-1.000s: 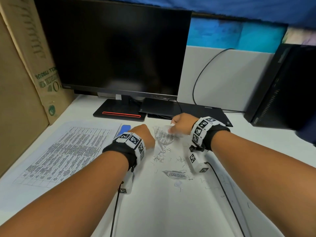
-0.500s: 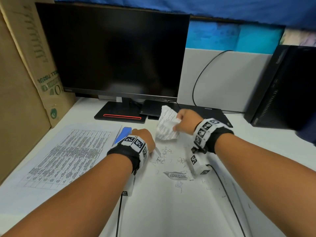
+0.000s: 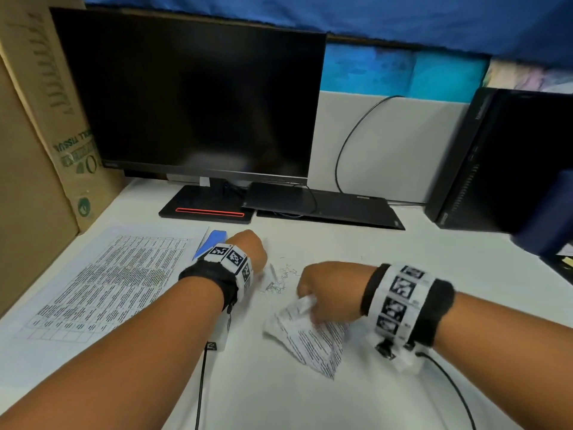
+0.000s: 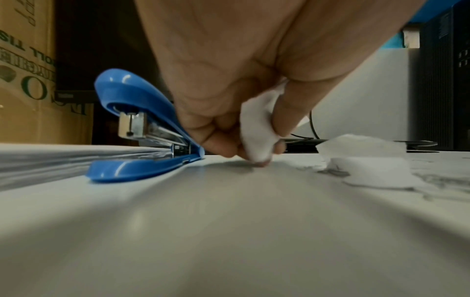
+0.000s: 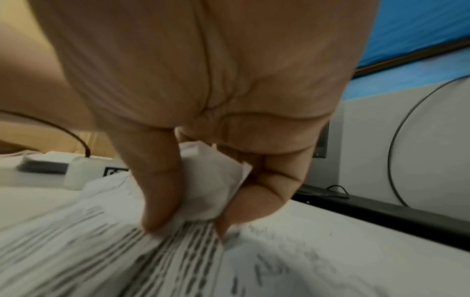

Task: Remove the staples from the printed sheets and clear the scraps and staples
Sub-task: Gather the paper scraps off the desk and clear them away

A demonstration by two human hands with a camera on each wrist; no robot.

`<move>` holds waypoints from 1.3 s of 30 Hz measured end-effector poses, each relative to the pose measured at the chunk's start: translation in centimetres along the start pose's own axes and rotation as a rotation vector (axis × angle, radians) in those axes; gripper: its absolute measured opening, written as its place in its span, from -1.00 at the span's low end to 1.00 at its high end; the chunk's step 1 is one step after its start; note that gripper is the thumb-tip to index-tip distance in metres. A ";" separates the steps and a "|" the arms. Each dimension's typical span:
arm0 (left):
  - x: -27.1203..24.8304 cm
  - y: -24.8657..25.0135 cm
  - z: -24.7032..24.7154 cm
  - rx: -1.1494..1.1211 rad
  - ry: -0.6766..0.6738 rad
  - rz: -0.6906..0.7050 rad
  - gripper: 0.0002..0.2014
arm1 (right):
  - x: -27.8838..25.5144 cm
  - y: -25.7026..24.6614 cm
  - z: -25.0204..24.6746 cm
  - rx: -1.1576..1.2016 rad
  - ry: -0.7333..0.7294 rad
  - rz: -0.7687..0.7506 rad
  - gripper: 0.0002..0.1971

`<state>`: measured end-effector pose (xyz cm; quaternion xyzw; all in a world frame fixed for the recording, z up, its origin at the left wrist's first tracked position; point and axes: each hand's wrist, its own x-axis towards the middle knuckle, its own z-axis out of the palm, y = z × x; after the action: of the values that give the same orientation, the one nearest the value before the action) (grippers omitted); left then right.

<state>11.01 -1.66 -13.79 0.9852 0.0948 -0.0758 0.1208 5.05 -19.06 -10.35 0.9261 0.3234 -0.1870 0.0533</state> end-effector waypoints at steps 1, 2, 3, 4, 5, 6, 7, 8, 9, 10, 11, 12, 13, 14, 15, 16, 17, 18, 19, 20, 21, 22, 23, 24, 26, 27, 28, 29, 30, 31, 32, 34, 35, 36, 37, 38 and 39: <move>0.0 0.0 0.0 -0.027 0.007 -0.008 -0.67 | 0.4 -0.3 0.8 -0.046 0.011 -0.002 -0.89; -0.1 0.0 0.0 -0.030 0.010 0.003 -0.67 | 0.7 -0.4 1.4 -0.065 0.022 -0.004 -0.88; 0.0 -0.1 0.1 -0.045 0.001 0.023 -0.70 | 1.1 -0.3 1.9 -0.065 0.035 0.002 -0.82; -0.1 -0.2 0.1 -0.039 -0.007 0.058 -0.75 | 1.3 -0.1 2.1 -0.050 0.049 0.015 -0.75; -0.1 -0.2 0.0 -0.065 -0.012 0.061 -0.82 | 1.4 0.0 2.4 -0.029 0.065 0.022 -0.72; -0.4 -0.3 -0.1 -0.076 -0.017 0.064 -0.88 | 1.4 0.2 2.4 -0.006 0.088 0.020 -0.75; -0.5 -0.3 0.0 -0.055 -0.035 0.089 -0.89 | 1.4 0.5 2.5 0.026 0.117 0.021 -0.83; -0.7 -0.3 0.1 -0.079 -0.038 0.108 -0.84 | 1.2 0.8 2.4 0.071 0.147 0.023 -0.90; -0.8 -0.3 0.3 -0.095 -0.052 0.116 -0.77 | 0.9 1.2 2.1 0.128 0.178 0.028 -0.92; -1.0 -0.2 0.4 -0.113 -0.058 0.124 -0.75 | 0.5 1.8 1.7 0.190 0.220 0.031 -0.89; -1.2 -0.2 0.4 -0.096 -0.066 0.132 -0.77 | -0.1 2.4 1.0 0.268 0.259 0.040 -0.87; -1.5 0.0 0.4 -0.058 -0.064 0.142 -0.81 | -0.8 3.1 0.3 0.350 0.309 0.042 -0.84; -1.4 -0.1 0.4 -0.019 -0.057 0.140 -0.83 | -1.5 3.8 -0.5 0.429 0.363 0.050 -0.81; -1.6 -0.1 0.3 -0.006 -0.045 0.135 -0.84 | -2.3 4.6 -1.1 0.506 0.417 0.062 -0.79; -1.6 -0.2 0.2 -0.014 -0.039 0.127 -0.82 | -3.2 5.4 -1.6 0.601 0.467 0.078 -0.81; -1.8 -0.3 0.1 -0.033 -0.029 0.129 -0.80 | -4.1 6.3 -1.8 0.721 0.511 0.087 -0.85; -1.9 -0.3 0.1 -0.062 -0.027 0.121 -0.77 | -4.9 7.3 -1.7 0.864 0.554 0.095 -0.81; -2.1 -0.2 0.0 -0.107 -0.016 0.114 -0.76 | -5.8 8.0 -1.6 1.021 0.594 0.103 -0.72; -2.2 -0.2 0.0 -0.157 0.001 0.104 -0.76 | -6.8 8.7 -1.3 1.168 0.620 0.105 -0.65; -2.5 -0.1 -0.2 -0.198 0.019 0.104 -0.79 | -7.7 9.2 -0.9 1.295 0.633 0.090 -0.61; -2.9 0.1 -0.4 -0.219 0.035 0.115 -0.84 | -8.8 9.7 -0.4 1.398 0.637 0.070 -0.60; -3.3 0.2 -0.6 -0.230 0.055 0.147 -0.87 | -9.8 10.0 0.2 1.482 0.631 0.056 -0.60; -3.5 0.2 -0.8 -0.232 0.079 0.182 -0.87 | -10.7 10.3 1.0 1.552 0.625 0.053 -0.60; -4.0 0.3 -1.0 -0.230 0.113 0.219 -0.85 | -11.7 10.4 1.7 1.612 0.622 0.056 -0.60; -5.0 0.3 -1.4 -0.220 0.154 0.283 -0.85 | -13.0 10.7 3.5 1.745 0.639 0.080 -0.62; -5.4 0.5 -1.5 -0.208 0.149 0.311 -0.88 | -13.4 10.8 4.3 1.821 0.658 0.088 -0.64; -6.0 0.7 -1.7 -0.194 0.137 0.343 -0.90 | -13.8 10.8 4.9 1.888 0.682 0.094 -0.65; -6.6 1.0 -1.6 -0.160 0.114 0.369 -0.88 | -14.0 10.9 5.5 1.942 0.708 0.099 -0.65; -7.2 1.4 -1.6 -0.119 0.096 0.401 -0.85 | -14.0 10.8 5.9 1.981 0.735 0.105 -0.64; -7.6 1.7 -1.4 -0.077 0.066 0.426 -0.82 | -13.9 10.7 6.1 2.002 0.757 0.110 -0.64; -8.1 2.1 -1.2 -0.032 0.022 0.450 -0.79 | -13.8 10.4 6.2 1.999 0.769 0.119 -0.64; -8.8 2.7 -0.4 0.053 -0.067 0.457 -0.71 | -13.7 9.8 6.1 1.953 0.762 0.122 -0.64; -9.0 2.9 0.0 0.081 -0.098 0.435 -0.68 | -13.7 9.5 6.0 1.927 0.746 0.115 -0.64; -9.2 3.2 0.4 0.103 -0.116 0.419 -0.67 | -13.8 9.3 5.9 1.903 0.730 0.105 -0.65; -9.2 3.2 0.8 0.128 -0.125 0.404 -0.69 | -14.0 9.1 5.9 1.882 0.720 0.100 -0.66; -9.2 3.3 1.2 0.154 -0.118 0.412 -0.70 | -14.2 8.9 5.8 1.865 0.716 0.102 -0.66; -9.2 3.3 1.6 0.173 -0.110 0.411 -0.72 | -14.4 8.9 5.8 1.850 0.717 0.106 -0.66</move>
<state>2.57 -6.73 -12.97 0.9849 -0.1212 -0.1109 0.0540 -1.63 -35.59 -10.39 0.6180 0.0051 -0.0719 -0.7829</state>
